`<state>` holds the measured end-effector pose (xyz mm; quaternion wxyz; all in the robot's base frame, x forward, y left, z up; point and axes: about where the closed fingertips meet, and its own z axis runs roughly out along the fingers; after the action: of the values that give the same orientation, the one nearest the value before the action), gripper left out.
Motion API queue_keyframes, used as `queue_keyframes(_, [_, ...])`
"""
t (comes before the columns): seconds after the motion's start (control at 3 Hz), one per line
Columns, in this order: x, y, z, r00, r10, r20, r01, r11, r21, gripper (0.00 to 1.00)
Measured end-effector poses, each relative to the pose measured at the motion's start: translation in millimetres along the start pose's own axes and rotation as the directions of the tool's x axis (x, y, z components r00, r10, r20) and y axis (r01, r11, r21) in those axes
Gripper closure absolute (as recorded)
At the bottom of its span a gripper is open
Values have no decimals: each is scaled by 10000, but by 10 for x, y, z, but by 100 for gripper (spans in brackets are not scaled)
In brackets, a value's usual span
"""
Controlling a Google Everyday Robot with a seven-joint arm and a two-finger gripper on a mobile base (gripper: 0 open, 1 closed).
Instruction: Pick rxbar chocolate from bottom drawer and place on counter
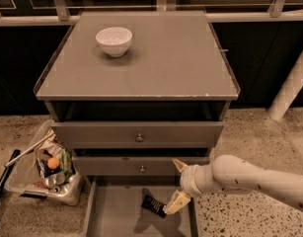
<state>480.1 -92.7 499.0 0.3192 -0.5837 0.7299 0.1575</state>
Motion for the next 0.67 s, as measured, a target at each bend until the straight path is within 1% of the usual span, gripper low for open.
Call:
queue_keyframes(0.33, [293, 42, 375, 9992, 361, 170, -360, 9993, -96, 0])
queue_keyframes(0.67, [603, 35, 730, 9981, 576, 228, -576, 9983, -19, 0])
